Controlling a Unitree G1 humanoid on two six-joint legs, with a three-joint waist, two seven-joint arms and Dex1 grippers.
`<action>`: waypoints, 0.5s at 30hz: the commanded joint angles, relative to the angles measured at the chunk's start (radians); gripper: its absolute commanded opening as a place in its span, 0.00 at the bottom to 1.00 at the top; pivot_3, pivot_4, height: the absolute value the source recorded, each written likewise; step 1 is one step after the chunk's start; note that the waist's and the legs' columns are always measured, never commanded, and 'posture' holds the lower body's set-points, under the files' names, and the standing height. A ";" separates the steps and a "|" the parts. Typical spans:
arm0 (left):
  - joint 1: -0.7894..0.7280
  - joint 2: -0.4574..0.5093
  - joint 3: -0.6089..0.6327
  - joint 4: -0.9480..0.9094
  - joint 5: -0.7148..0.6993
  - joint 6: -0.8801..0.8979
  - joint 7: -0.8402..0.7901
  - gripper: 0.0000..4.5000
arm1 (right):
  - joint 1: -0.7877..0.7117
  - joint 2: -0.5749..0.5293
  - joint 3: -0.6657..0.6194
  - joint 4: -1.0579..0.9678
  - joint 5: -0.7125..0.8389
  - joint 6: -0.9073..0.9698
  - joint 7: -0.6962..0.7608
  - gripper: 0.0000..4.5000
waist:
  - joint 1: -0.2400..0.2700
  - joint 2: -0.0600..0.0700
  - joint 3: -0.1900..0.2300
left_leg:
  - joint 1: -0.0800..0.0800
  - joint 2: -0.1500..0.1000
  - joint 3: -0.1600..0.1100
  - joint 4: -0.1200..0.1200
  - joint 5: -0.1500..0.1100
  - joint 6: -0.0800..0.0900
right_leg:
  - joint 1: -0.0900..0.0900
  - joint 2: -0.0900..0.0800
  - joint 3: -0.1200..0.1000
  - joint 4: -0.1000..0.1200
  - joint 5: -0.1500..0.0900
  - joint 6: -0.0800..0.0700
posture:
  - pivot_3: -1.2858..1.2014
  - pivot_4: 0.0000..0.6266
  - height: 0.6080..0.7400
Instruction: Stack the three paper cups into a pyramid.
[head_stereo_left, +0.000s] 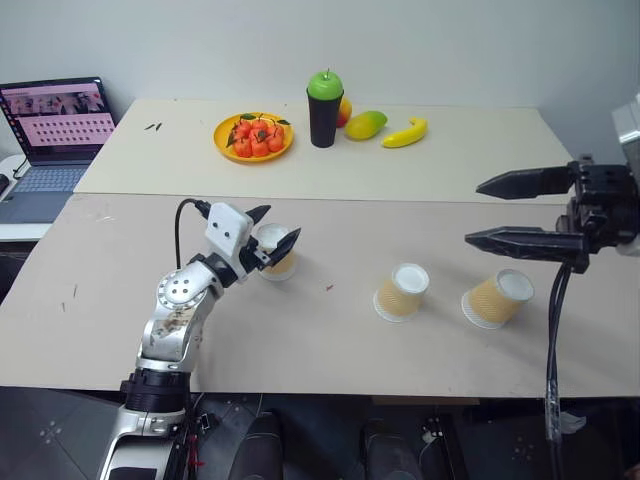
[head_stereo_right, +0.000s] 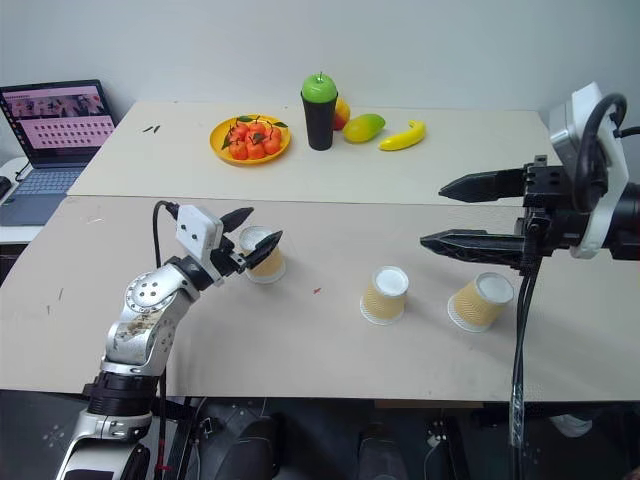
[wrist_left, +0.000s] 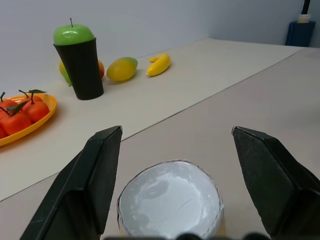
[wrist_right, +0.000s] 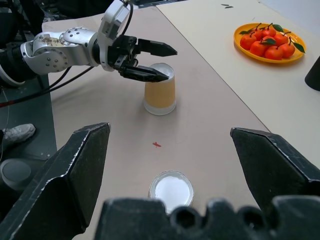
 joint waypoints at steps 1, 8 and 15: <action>0.012 0.007 0.017 -0.024 -0.002 -0.012 0.010 0.83 | -0.003 -0.004 -0.047 -0.014 0.007 -0.022 -0.006 1.00 | 0.000 0.000 0.000 | 0.000 0.000 0.000 0.000 0.000 0.000 | 0.000 0.000 0.000 0.000 0.000 0.000 | 0.52 0.24 0.94; 0.033 -0.012 0.006 -0.008 0.006 -0.021 0.027 0.83 | -0.021 -0.001 -0.030 -0.006 -0.001 -0.030 -0.009 1.00 | 0.000 0.000 0.000 | 0.000 0.000 0.000 0.000 0.000 0.000 | 0.000 0.000 0.000 0.000 0.000 0.000 | 0.52 0.24 0.94; 0.038 -0.035 -0.002 0.021 0.016 -0.027 0.041 0.83 | -0.032 -0.001 -0.022 -0.006 -0.003 -0.032 -0.015 1.00 | 0.001 0.000 0.000 | 0.000 0.000 0.000 0.000 0.000 0.000 | 0.000 0.000 0.000 0.000 0.000 0.000 | 0.52 0.24 0.94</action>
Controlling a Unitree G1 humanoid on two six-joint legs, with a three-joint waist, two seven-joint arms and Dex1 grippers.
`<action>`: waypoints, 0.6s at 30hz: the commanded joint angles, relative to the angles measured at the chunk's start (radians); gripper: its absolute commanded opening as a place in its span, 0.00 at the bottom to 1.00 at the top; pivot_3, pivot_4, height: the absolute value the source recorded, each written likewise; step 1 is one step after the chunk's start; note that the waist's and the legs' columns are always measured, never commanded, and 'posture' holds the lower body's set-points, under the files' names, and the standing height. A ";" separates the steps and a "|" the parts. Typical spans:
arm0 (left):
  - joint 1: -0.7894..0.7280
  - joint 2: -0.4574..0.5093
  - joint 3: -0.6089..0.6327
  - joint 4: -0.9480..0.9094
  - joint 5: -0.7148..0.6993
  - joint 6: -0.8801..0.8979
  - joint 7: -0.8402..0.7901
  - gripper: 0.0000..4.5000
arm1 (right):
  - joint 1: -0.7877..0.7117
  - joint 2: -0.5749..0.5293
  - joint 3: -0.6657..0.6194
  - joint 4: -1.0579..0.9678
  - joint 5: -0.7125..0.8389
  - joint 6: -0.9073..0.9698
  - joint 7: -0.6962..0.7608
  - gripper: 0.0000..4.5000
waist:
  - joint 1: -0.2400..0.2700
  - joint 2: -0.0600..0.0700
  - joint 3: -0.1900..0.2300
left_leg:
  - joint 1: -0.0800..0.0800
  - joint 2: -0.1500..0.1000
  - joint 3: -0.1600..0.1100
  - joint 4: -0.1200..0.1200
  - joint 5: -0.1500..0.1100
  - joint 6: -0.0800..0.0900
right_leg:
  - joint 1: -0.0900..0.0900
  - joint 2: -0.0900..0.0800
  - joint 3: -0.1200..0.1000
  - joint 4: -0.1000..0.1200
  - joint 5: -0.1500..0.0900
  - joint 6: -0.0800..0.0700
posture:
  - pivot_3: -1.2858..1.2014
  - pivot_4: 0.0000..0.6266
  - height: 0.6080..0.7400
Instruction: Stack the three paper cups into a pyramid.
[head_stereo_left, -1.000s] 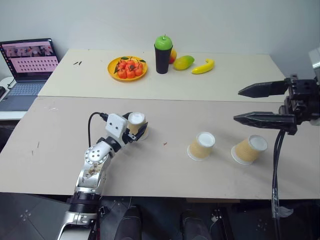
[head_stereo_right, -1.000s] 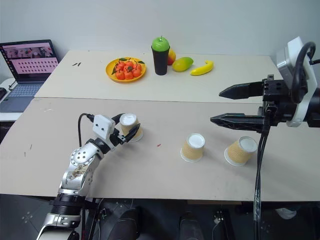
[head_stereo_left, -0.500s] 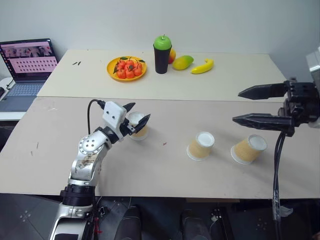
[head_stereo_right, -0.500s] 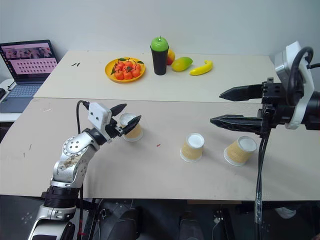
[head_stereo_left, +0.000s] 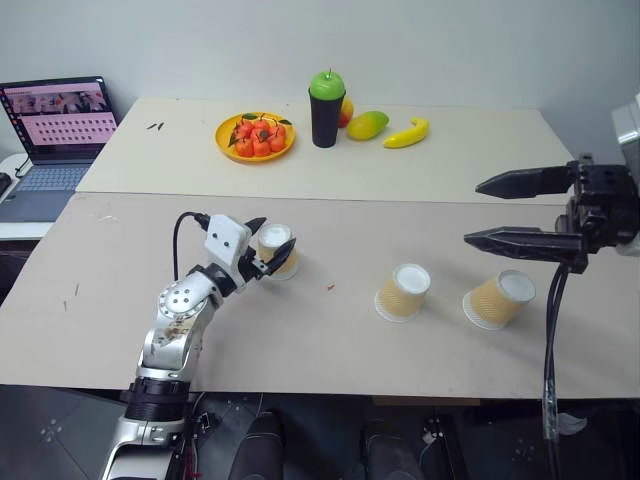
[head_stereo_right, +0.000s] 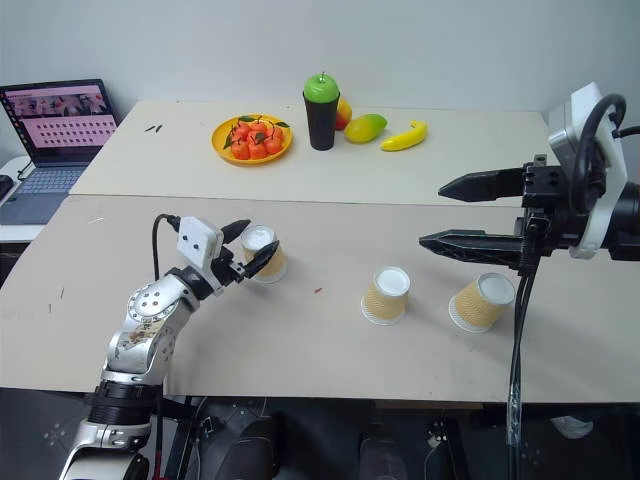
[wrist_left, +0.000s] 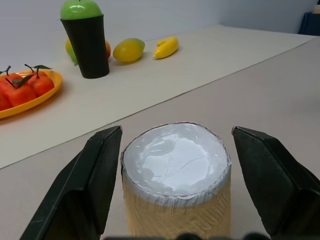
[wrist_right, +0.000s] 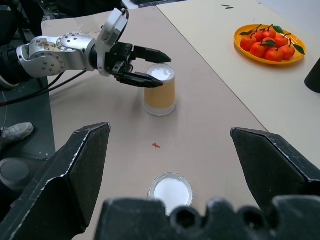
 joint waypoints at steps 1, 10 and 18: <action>-0.007 -0.013 0.001 0.002 0.004 -0.027 0.011 0.83 | -0.028 -0.002 -0.021 -0.005 -0.002 -0.027 -0.009 1.00 | 0.000 0.000 0.000 | 0.000 0.000 0.000 0.000 0.000 0.000 | 0.000 0.000 0.000 0.000 0.000 0.000 | 0.52 0.24 0.94; -0.049 -0.034 -0.004 0.034 0.002 -0.021 0.020 0.58 | -0.029 -0.004 -0.025 -0.011 -0.004 -0.023 -0.019 1.00 | 0.000 0.000 0.000 | 0.000 0.000 0.000 0.000 0.000 0.000 | 0.000 0.000 0.000 0.000 0.000 0.000 | 0.52 0.24 0.94; -0.122 -0.001 -0.048 -0.025 -0.044 0.043 -0.090 0.58 | -0.013 -0.011 -0.042 -0.021 0.006 -0.014 -0.021 1.00 | 0.000 0.000 0.000 | 0.000 0.000 0.000 0.000 0.000 0.000 | 0.000 0.000 0.000 0.000 0.000 0.000 | 0.52 0.24 0.94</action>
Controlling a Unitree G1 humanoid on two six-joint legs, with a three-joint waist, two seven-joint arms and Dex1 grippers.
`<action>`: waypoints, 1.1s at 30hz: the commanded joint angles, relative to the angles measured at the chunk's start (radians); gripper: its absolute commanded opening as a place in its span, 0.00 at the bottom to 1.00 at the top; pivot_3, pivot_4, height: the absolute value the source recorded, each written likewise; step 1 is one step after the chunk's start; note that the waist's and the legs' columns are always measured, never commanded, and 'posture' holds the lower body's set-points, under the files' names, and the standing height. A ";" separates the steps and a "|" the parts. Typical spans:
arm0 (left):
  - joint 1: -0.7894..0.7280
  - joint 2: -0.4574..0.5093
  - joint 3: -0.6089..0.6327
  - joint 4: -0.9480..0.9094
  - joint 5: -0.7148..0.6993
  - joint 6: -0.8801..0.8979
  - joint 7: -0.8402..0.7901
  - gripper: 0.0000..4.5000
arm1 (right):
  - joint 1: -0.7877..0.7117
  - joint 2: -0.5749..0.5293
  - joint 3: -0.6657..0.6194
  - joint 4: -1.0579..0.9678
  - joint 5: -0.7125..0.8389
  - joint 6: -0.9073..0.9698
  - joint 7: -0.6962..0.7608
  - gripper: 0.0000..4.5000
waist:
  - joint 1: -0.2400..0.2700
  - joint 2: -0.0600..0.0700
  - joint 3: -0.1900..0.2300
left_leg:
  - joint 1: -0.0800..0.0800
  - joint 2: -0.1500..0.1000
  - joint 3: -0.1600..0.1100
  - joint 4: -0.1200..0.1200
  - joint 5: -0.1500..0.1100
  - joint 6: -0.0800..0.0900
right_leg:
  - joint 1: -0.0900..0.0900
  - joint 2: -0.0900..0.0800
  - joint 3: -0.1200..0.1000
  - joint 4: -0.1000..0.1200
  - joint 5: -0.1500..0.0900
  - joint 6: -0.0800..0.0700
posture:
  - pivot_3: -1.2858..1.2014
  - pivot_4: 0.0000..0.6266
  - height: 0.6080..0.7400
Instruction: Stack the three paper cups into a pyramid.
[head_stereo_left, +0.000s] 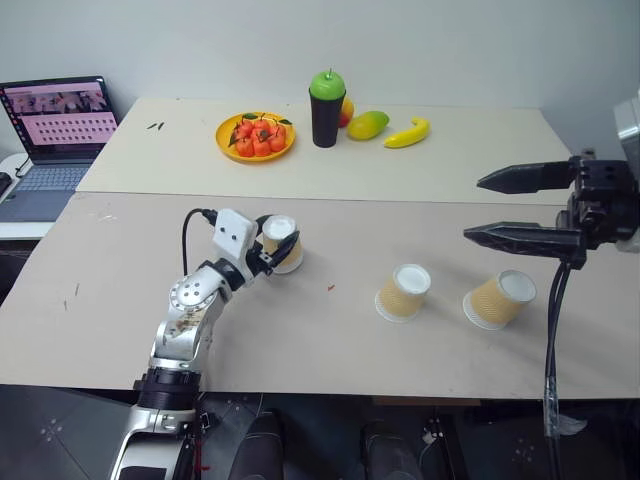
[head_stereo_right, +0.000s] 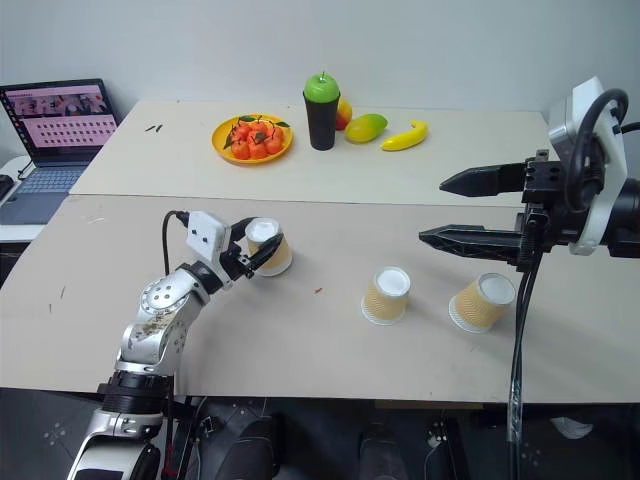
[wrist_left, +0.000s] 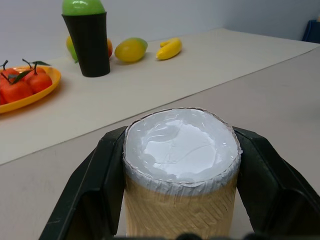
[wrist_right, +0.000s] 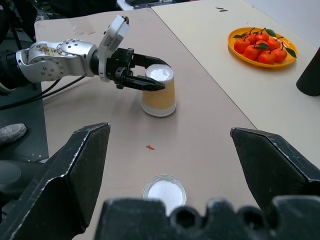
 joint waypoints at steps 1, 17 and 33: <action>-0.047 0.040 -0.043 -0.093 -0.049 0.051 -0.108 0.58 | -0.003 -0.012 -0.044 -0.018 0.011 -0.012 0.000 1.00 | 0.000 0.000 0.000 | 0.000 0.000 0.000 0.000 0.000 0.000 | 0.000 0.000 0.000 0.000 0.000 0.000 | 0.52 0.24 0.94; -0.061 0.098 -0.178 -0.112 -0.067 0.070 -0.337 0.58 | 0.067 -0.009 -0.124 -0.075 0.047 0.021 -0.046 1.00 | 0.001 0.000 0.000 | 0.000 0.000 0.000 -0.001 0.000 0.000 | 0.000 0.000 0.000 -0.001 -0.002 0.002 | 0.52 0.24 0.94; -0.108 0.020 -0.229 -0.055 -0.063 0.061 -0.378 0.58 | 0.144 -0.038 -0.216 -0.124 0.100 0.060 -0.102 1.00 | 0.000 0.000 0.000 | 0.000 0.000 0.000 0.000 0.000 0.000 | 0.000 0.000 0.000 -0.001 -0.002 0.002 | 0.52 0.24 0.94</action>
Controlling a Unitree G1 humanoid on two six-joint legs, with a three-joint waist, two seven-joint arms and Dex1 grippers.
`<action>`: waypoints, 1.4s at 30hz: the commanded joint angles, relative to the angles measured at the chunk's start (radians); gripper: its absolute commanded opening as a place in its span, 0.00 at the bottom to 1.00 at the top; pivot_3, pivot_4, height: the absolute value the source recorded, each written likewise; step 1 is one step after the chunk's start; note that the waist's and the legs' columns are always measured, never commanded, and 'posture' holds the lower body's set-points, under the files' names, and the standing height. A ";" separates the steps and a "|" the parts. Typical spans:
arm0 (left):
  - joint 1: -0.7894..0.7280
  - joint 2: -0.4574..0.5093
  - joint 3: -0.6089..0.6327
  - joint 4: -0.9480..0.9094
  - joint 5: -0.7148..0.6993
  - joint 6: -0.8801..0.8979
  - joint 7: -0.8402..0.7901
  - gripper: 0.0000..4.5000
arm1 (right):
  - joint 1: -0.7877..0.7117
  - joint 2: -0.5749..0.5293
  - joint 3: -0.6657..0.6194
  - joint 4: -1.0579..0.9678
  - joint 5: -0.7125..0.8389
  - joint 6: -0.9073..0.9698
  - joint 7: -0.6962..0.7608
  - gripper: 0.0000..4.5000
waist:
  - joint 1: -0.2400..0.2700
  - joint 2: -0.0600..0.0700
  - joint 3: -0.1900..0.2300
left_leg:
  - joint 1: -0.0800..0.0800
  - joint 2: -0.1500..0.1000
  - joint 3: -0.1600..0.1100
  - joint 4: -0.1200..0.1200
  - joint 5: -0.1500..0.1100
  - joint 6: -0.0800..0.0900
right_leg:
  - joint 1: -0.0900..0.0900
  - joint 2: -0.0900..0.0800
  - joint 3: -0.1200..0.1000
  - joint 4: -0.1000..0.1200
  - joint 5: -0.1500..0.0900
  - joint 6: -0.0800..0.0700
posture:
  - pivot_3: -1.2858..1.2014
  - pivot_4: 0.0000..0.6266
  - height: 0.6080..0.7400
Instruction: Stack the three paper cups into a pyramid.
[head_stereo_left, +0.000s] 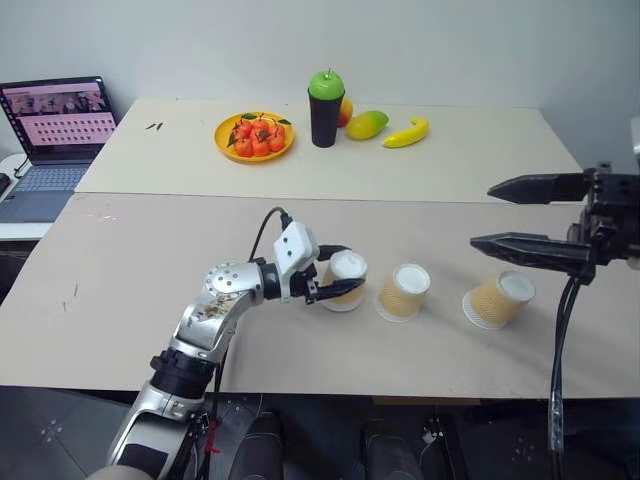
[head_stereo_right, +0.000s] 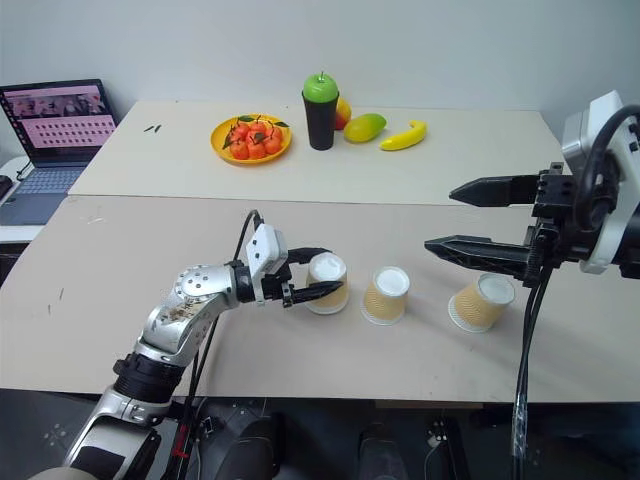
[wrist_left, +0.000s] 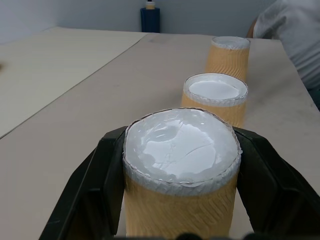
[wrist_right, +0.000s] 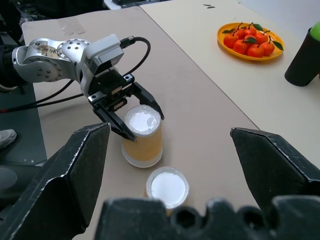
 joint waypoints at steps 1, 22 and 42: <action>-0.023 -0.011 -0.007 -0.015 -0.005 -0.017 -0.016 0.58 | 0.005 -0.021 -0.058 -0.026 0.019 0.009 -0.016 1.00 | -0.001 0.000 0.000 | 0.000 0.000 0.000 0.000 0.000 0.000 | 0.000 0.000 0.000 0.000 0.000 0.000 | 0.52 0.24 0.94; -0.013 -0.040 -0.039 -0.004 0.010 -0.037 -0.035 0.58 | 0.072 -0.036 -0.160 -0.073 0.062 0.051 -0.064 1.00 | 0.000 0.000 0.000 | 0.000 0.000 0.000 0.000 0.000 0.000 | 0.000 0.000 0.000 0.000 0.000 0.000 | 0.52 0.24 0.94; -0.037 -0.080 -0.054 0.087 0.045 -0.127 -0.060 0.99 | 0.118 -0.053 -0.245 -0.110 0.102 0.092 -0.095 1.00 | 0.001 0.000 0.000 | 0.000 0.000 0.000 0.000 0.000 0.000 | 0.000 0.000 0.000 0.000 0.000 0.001 | 0.52 0.24 0.94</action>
